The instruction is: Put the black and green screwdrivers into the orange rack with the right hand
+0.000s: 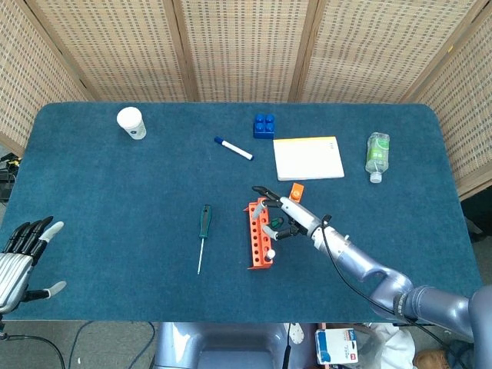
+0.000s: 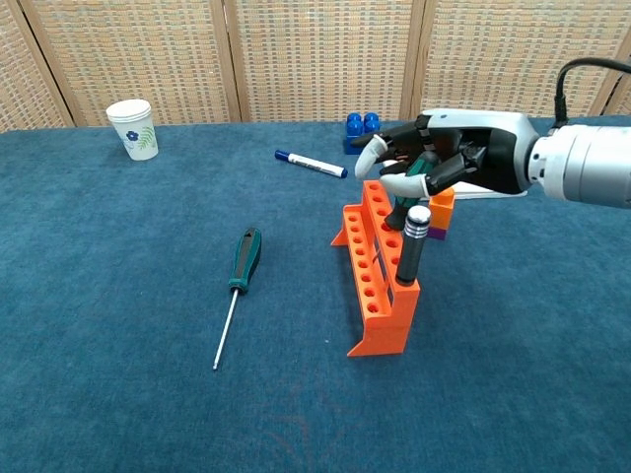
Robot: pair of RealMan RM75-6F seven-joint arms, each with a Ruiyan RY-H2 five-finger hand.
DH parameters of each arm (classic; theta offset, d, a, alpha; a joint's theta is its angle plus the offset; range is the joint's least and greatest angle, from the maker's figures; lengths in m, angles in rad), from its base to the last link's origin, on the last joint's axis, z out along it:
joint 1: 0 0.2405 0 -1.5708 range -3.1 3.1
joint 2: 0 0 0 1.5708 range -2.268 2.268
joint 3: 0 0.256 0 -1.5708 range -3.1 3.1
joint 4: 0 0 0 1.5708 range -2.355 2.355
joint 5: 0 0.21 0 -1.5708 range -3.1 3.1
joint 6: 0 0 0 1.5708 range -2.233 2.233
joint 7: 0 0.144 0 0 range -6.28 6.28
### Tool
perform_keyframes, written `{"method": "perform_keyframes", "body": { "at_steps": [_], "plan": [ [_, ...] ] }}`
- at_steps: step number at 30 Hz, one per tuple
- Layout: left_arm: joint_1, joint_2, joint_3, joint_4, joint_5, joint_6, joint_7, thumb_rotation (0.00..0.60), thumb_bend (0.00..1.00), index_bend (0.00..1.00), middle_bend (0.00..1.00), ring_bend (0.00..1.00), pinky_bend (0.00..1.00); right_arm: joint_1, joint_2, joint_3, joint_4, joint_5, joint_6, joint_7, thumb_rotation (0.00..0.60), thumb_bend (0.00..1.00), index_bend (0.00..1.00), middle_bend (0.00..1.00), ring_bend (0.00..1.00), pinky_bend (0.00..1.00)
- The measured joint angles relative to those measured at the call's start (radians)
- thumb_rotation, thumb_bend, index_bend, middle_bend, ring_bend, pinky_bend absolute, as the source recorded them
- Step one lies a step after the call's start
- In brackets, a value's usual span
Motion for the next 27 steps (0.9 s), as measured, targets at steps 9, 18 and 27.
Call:
{"method": "perform_keyframes", "body": {
  "at_steps": [9, 18, 27],
  "plan": [
    [0.003, 0.005, 0.003, 0.001, 0.012, 0.012, -0.016, 0.600, 0.00, 0.00, 0.00, 0.00, 0.00, 0.025, 0.047, 0.048, -0.098, 0.050, -0.040, -0.094, 0.600, 0.46, 0.36, 0.00, 0.00, 0.00],
    [0.008, 0.015, 0.007, 0.010, 0.026, 0.027, -0.051, 0.600, 0.00, 0.00, 0.00, 0.00, 0.00, 0.028, 0.150, 0.127, -0.238, 0.122, -0.024, -0.265, 0.600, 0.46, 0.25, 0.00, 0.00, 0.00],
    [0.016, 0.019, 0.013, 0.019, 0.049, 0.051, -0.067, 0.600, 0.00, 0.00, 0.00, 0.00, 0.00, -0.025, 0.307, 0.117, -0.333, 0.114, 0.025, -0.546, 0.600, 0.02, 0.00, 0.00, 0.00, 0.00]
  ]
}}
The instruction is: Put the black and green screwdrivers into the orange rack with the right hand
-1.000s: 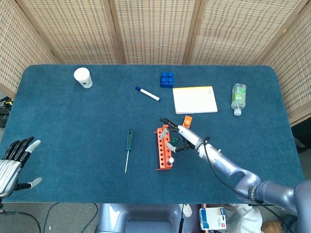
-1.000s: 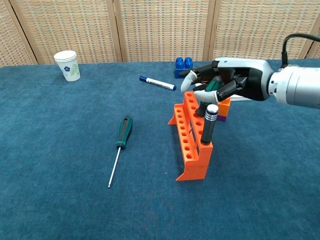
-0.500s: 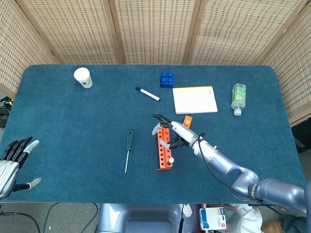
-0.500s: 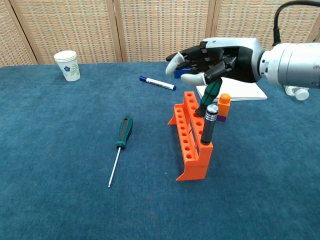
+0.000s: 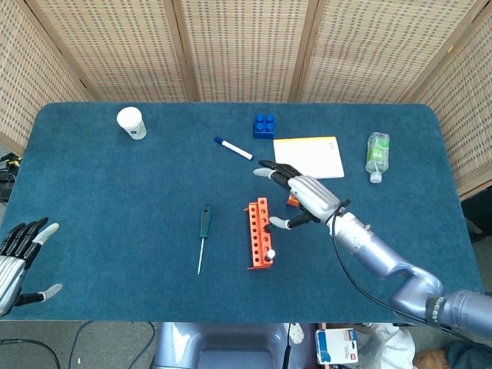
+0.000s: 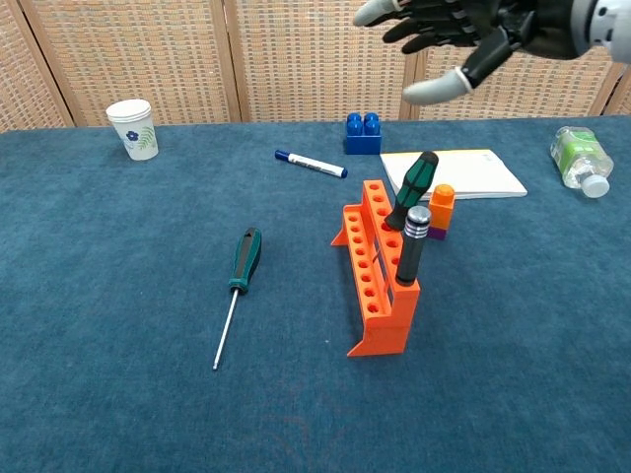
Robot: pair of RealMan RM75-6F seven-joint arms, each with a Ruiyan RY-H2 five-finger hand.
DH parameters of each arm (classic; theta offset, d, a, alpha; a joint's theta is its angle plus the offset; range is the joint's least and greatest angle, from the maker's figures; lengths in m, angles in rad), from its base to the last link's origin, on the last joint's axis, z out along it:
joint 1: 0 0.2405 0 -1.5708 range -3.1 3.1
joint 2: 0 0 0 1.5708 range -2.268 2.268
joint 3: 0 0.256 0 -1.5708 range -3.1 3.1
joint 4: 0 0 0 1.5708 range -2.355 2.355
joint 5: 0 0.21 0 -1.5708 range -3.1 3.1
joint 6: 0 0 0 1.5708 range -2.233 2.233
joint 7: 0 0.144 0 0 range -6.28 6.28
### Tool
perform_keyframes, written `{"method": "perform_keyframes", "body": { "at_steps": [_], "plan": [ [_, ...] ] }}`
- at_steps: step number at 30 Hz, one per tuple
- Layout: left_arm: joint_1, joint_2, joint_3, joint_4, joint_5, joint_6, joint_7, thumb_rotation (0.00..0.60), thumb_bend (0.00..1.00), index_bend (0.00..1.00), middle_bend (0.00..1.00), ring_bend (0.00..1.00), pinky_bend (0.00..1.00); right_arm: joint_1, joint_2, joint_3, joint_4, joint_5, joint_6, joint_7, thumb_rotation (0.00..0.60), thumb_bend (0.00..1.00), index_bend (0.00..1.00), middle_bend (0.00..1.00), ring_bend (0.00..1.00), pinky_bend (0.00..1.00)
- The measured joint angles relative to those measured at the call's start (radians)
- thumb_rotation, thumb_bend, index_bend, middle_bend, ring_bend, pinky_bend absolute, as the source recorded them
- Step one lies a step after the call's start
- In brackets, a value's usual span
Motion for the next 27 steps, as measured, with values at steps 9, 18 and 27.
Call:
{"method": "perform_keyframes", "body": {
  "at_steps": [9, 18, 27],
  "plan": [
    [0.010, -0.004, 0.001, 0.000, 0.017, 0.026, 0.013, 0.600, 0.00, 0.00, 0.00, 0.00, 0.00, -0.117, 0.085, -0.091, -0.005, -0.111, 0.116, -0.173, 0.600, 0.00, 0.00, 0.00, 0.00, 0.00],
    [0.009, -0.007, -0.001, -0.007, 0.016, 0.023, 0.029, 0.600, 0.00, 0.00, 0.00, 0.00, 0.00, -0.128, -0.012, -0.078, 0.104, -0.052, 0.102, -0.184, 0.600, 0.00, 0.00, 0.00, 0.00, 0.00],
    [0.005, -0.002, -0.006, -0.004, 0.001, 0.015, 0.009, 0.600, 0.00, 0.00, 0.00, 0.00, 0.00, -0.089, -0.088, -0.034, 0.128, 0.028, 0.035, -0.232, 0.600, 0.00, 0.00, 0.00, 0.00, 0.00]
  ]
}}
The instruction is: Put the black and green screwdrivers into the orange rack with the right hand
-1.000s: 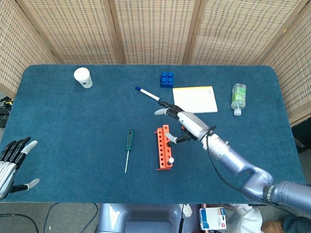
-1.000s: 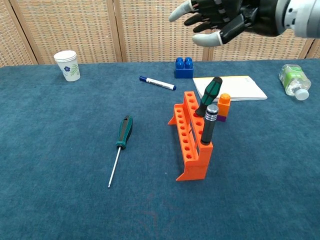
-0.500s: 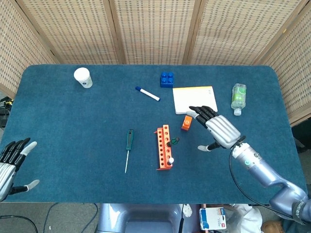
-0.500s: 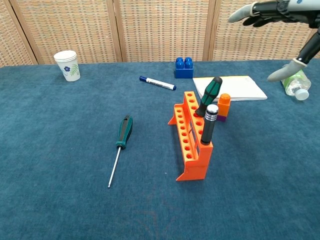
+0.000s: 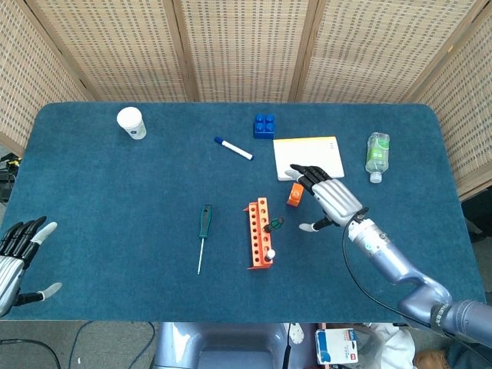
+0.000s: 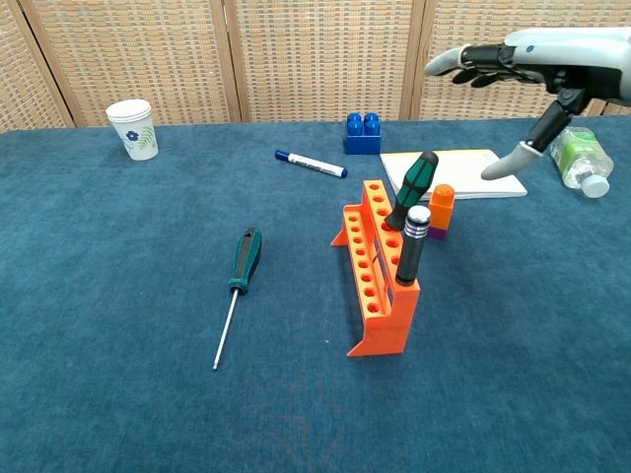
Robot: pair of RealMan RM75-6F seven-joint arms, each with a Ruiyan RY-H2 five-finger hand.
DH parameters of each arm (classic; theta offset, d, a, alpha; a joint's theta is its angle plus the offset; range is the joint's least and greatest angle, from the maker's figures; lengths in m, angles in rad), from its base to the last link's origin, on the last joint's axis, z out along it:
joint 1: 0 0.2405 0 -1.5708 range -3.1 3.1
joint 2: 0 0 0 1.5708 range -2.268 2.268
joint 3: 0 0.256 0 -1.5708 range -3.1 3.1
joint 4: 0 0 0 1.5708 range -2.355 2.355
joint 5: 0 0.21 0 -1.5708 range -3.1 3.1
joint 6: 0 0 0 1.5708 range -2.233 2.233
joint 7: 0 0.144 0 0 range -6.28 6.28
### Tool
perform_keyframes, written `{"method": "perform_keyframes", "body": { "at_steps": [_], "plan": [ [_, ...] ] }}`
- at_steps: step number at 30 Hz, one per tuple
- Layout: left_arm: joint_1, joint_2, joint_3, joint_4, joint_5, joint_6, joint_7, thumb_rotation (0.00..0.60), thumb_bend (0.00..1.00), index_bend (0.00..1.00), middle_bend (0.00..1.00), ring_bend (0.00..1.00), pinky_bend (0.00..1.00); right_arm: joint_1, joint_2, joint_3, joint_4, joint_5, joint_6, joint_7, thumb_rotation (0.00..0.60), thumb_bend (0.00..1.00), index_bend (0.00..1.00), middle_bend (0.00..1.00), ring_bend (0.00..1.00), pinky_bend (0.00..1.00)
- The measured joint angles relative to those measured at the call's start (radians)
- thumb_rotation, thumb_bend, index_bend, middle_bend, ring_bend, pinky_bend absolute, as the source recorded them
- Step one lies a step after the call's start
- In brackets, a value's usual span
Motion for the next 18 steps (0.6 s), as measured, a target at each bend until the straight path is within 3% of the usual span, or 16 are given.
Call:
{"method": "perform_keyframes", "body": {
  "at_steps": [18],
  "plan": [
    [-0.003, 0.004, -0.001, 0.001, -0.004, -0.006, -0.012, 0.600, 0.00, 0.00, 0.00, 0.00, 0.00, 0.042, -0.048, 0.057, -0.030, 0.091, -0.049, -0.086, 0.600, 0.00, 0.00, 0.00, 0.00, 0.00]
  ]
}}
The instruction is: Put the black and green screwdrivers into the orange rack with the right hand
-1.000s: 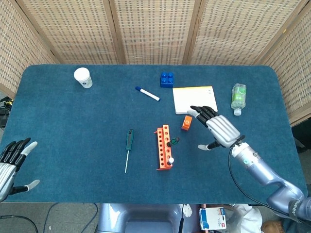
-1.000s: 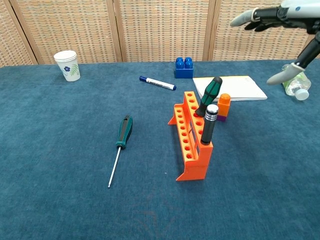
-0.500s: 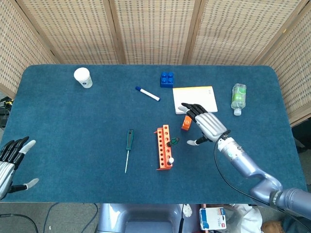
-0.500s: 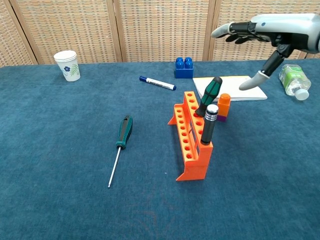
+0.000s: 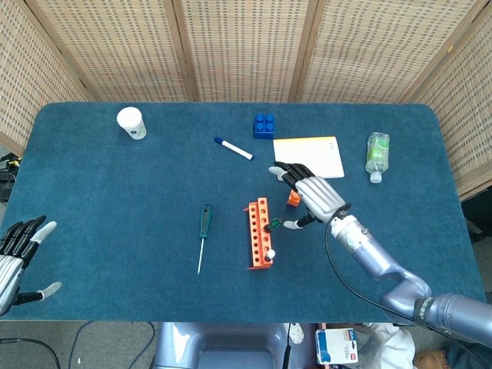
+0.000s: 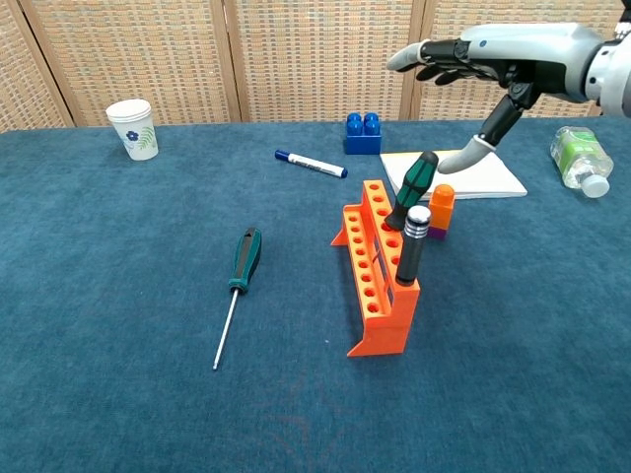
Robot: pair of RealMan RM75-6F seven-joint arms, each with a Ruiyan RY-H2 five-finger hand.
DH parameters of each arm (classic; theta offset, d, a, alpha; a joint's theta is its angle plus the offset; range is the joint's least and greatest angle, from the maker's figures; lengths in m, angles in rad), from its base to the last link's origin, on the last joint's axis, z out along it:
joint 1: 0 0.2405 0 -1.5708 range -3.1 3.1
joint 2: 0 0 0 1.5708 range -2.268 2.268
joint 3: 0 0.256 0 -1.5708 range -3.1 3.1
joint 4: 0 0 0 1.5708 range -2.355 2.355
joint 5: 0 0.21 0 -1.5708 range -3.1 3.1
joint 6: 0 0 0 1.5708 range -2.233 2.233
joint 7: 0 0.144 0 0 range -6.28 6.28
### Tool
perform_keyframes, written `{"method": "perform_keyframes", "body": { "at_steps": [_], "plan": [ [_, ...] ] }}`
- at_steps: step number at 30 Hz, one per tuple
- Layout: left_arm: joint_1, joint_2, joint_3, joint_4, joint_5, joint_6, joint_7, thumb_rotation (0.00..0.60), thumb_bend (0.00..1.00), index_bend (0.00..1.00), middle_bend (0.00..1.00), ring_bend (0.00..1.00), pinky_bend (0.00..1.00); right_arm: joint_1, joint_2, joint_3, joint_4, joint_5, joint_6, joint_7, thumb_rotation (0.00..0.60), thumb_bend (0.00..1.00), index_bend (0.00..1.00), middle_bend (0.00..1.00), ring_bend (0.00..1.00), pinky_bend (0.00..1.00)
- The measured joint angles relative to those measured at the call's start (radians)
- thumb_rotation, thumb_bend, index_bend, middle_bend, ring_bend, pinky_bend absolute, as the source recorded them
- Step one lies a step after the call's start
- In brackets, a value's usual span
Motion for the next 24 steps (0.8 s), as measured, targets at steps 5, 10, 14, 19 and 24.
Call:
{"method": "perform_keyframes", "body": {
  "at_steps": [5, 10, 14, 19, 24],
  "plan": [
    [0.001, 0.001, -0.001, 0.003, 0.000, 0.002, -0.007, 0.600, 0.00, 0.00, 0.00, 0.00, 0.00, 0.006, -0.009, 0.007, -0.006, 0.021, -0.009, -0.021, 0.600, 0.00, 0.00, 0.00, 0.00, 0.00],
    [-0.002, 0.002, 0.000, 0.002, -0.001, -0.004, -0.007, 0.600, 0.00, 0.00, 0.00, 0.00, 0.00, 0.009, -0.015, 0.011, -0.016, 0.024, -0.009, -0.034, 0.600, 0.00, 0.00, 0.00, 0.00, 0.00],
    [-0.002, 0.001, 0.000, 0.000, 0.000, -0.002, -0.004, 0.600, 0.00, 0.00, 0.00, 0.00, 0.00, 0.013, -0.016, 0.018, -0.025, 0.026, -0.008, -0.045, 0.600, 0.00, 0.00, 0.00, 0.00, 0.00],
    [-0.002, 0.001, 0.000, 0.000, -0.001, -0.004, -0.004, 0.600, 0.00, 0.00, 0.00, 0.00, 0.00, 0.014, -0.011, 0.025, -0.039, 0.031, -0.002, -0.060, 0.600, 0.00, 0.00, 0.00, 0.00, 0.00],
    [-0.002, 0.002, -0.001, 0.002, -0.002, -0.003, -0.008, 0.600, 0.00, 0.00, 0.00, 0.00, 0.00, 0.005, 0.008, 0.025, -0.052, 0.032, 0.006, -0.068, 0.600, 0.00, 0.00, 0.00, 0.00, 0.00]
  ]
}}
